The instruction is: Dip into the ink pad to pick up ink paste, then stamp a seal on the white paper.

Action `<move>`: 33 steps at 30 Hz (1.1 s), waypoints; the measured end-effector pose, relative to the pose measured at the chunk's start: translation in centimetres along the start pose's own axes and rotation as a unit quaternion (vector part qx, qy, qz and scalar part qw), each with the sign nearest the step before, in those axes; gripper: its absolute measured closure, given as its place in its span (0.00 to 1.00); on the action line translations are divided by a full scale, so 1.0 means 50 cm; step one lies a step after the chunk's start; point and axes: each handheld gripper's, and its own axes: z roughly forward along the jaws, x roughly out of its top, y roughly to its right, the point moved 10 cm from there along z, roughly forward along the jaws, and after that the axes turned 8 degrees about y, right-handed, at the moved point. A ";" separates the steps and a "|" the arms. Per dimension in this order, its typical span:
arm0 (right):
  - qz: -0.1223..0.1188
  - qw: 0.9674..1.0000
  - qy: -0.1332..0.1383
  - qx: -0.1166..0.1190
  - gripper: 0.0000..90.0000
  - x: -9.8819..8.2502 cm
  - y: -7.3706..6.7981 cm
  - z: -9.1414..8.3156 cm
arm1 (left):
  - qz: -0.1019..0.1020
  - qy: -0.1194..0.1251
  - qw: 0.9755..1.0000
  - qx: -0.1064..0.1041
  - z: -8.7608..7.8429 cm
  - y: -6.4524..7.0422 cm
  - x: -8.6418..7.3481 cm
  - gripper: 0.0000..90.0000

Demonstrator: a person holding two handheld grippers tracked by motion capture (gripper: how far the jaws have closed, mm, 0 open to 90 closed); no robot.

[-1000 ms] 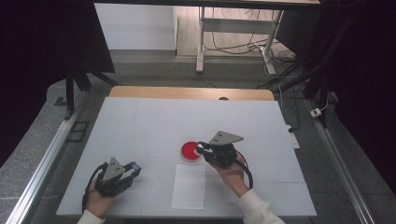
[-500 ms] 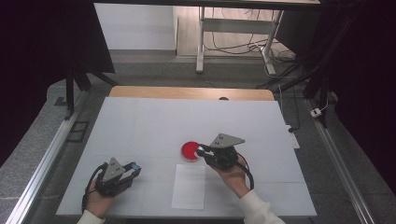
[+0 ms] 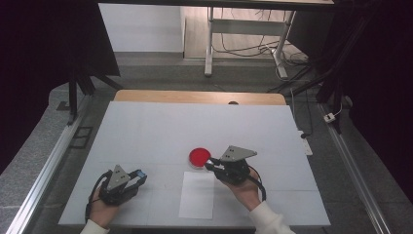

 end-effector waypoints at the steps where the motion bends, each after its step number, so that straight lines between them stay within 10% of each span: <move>1: 0.000 1.000 0.000 0.001 0.83 0.000 -0.001 0.000 | 0.000 0.000 1.000 0.000 0.000 0.000 0.000 0.73; 33: -0.019 0.998 -0.035 0.044 0.83 -0.040 -0.070 0.005 | 0.000 -0.001 1.000 0.001 0.000 0.000 -0.001 0.73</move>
